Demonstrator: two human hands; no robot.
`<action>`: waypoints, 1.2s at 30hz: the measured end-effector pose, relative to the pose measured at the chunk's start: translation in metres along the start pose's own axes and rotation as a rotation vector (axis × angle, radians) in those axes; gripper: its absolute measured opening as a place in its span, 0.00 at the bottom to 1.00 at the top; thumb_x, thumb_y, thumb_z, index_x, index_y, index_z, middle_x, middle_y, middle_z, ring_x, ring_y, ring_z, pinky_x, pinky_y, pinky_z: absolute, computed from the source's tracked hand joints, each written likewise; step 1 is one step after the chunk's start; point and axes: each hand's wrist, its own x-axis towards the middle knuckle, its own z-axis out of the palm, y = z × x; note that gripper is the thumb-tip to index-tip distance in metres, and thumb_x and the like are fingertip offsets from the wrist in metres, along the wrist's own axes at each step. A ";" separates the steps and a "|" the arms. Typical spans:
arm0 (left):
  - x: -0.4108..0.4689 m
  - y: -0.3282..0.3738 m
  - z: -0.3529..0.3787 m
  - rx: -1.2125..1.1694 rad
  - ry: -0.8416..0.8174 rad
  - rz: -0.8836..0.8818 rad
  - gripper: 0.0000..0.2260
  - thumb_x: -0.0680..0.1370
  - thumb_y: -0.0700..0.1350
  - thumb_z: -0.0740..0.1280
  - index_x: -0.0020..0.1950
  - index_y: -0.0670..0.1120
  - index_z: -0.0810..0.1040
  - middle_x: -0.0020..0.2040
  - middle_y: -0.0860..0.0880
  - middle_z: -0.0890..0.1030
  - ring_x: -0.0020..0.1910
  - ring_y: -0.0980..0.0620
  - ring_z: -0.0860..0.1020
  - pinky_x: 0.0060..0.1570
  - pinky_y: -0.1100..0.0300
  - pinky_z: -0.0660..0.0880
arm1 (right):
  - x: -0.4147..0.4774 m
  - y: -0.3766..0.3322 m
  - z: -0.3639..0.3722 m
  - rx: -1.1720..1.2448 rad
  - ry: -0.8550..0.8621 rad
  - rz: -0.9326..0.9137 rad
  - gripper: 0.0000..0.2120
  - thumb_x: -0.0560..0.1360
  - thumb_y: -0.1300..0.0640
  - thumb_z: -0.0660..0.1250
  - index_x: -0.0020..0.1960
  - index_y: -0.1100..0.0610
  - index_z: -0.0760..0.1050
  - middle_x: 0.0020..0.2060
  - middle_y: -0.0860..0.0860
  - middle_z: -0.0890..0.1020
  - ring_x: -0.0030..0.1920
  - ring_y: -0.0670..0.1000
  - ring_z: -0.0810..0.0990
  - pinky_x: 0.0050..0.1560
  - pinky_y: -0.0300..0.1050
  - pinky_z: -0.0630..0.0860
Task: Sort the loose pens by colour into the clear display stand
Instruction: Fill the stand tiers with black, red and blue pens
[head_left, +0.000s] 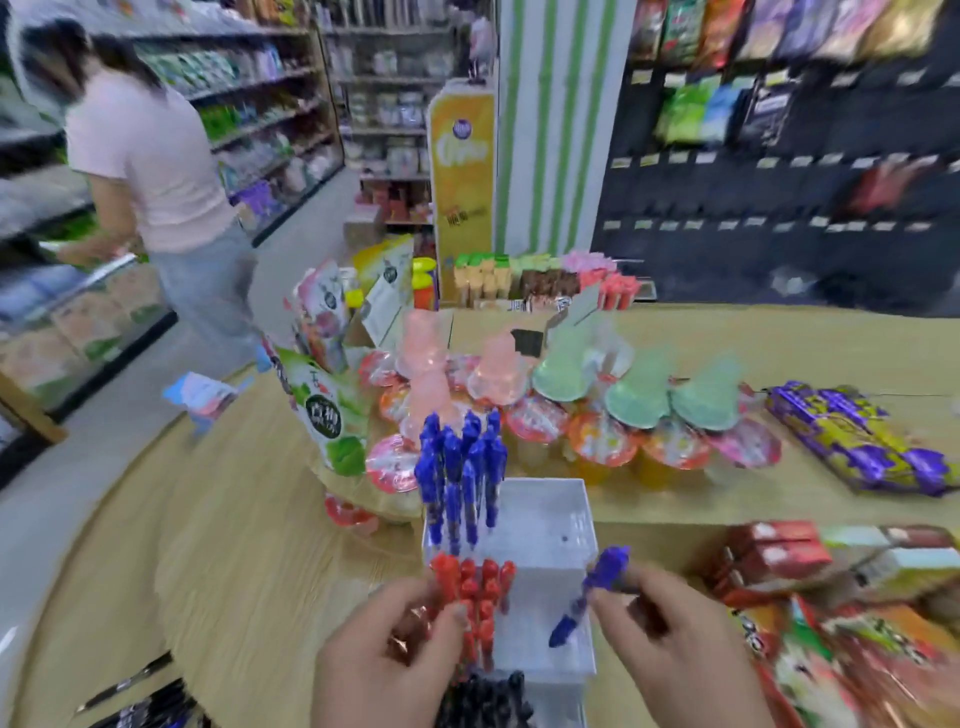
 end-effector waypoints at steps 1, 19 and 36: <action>0.005 0.000 0.007 0.014 -0.015 0.022 0.12 0.63 0.39 0.82 0.35 0.54 0.85 0.24 0.61 0.71 0.23 0.63 0.69 0.28 0.77 0.66 | 0.014 0.001 0.002 0.033 -0.023 0.005 0.08 0.69 0.52 0.76 0.40 0.39 0.80 0.23 0.45 0.73 0.24 0.43 0.68 0.28 0.35 0.65; 0.027 0.007 0.010 0.019 -0.083 -0.047 0.13 0.73 0.39 0.75 0.44 0.59 0.86 0.30 0.59 0.75 0.30 0.58 0.70 0.32 0.68 0.69 | 0.079 -0.022 0.056 -0.081 -0.150 -0.157 0.07 0.77 0.47 0.64 0.53 0.42 0.79 0.43 0.34 0.81 0.36 0.42 0.77 0.38 0.43 0.75; 0.033 0.018 0.017 0.070 -0.146 0.005 0.09 0.75 0.43 0.73 0.46 0.58 0.85 0.32 0.62 0.76 0.31 0.60 0.70 0.34 0.70 0.68 | 0.077 -0.027 0.038 -0.361 -0.252 -0.194 0.12 0.77 0.39 0.63 0.55 0.41 0.77 0.47 0.35 0.80 0.41 0.39 0.78 0.41 0.42 0.76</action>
